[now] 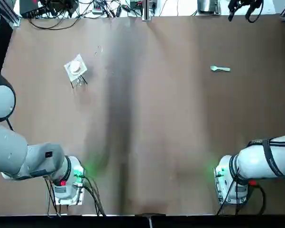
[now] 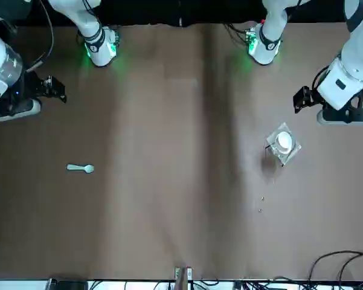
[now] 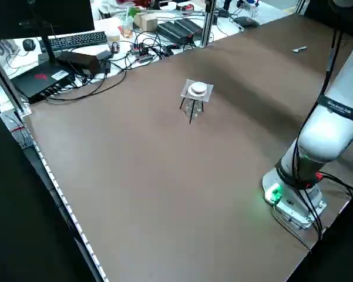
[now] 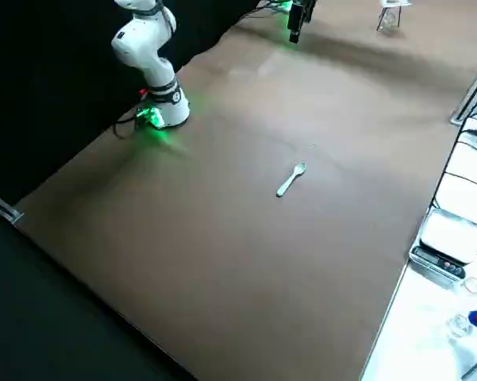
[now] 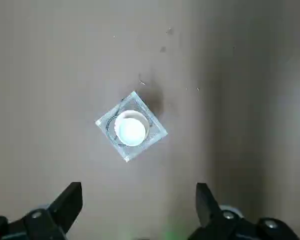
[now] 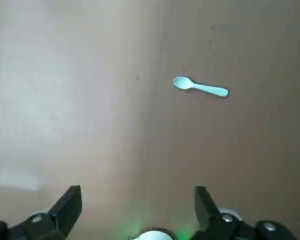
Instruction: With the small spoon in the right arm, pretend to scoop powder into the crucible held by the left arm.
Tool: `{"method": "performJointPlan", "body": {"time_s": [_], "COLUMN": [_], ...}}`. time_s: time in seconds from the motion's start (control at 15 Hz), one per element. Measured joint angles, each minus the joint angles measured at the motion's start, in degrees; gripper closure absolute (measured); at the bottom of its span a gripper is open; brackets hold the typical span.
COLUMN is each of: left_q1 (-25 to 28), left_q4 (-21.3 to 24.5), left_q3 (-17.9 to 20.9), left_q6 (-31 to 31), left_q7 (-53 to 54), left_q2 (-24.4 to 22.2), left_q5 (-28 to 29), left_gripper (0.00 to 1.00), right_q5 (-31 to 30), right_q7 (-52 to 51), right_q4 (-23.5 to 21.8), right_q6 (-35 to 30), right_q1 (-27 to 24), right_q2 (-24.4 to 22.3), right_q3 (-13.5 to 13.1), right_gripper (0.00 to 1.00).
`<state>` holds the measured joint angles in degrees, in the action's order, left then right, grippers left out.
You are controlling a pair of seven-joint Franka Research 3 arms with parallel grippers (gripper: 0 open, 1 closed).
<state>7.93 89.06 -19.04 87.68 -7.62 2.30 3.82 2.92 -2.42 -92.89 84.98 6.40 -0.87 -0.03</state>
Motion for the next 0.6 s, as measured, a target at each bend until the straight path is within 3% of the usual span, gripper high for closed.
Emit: {"method": "performJointPlan", "body": {"time_s": [0.6], "left_q1": [0.5], "left_q4": [0.2], "left_q3": [0.1], "left_q6": [-0.2], "left_q7": [1.8], "left_q2": [0.0], "left_q5": [0.0], "left_gripper": [0.0], "right_q5": [0.0], "right_q7": [0.0], "right_q4": [-0.1], "right_q6": [0.0], "right_q1": [0.0], "right_q2": [0.0], "right_q3": [0.0], "right_gripper": [0.0]}}
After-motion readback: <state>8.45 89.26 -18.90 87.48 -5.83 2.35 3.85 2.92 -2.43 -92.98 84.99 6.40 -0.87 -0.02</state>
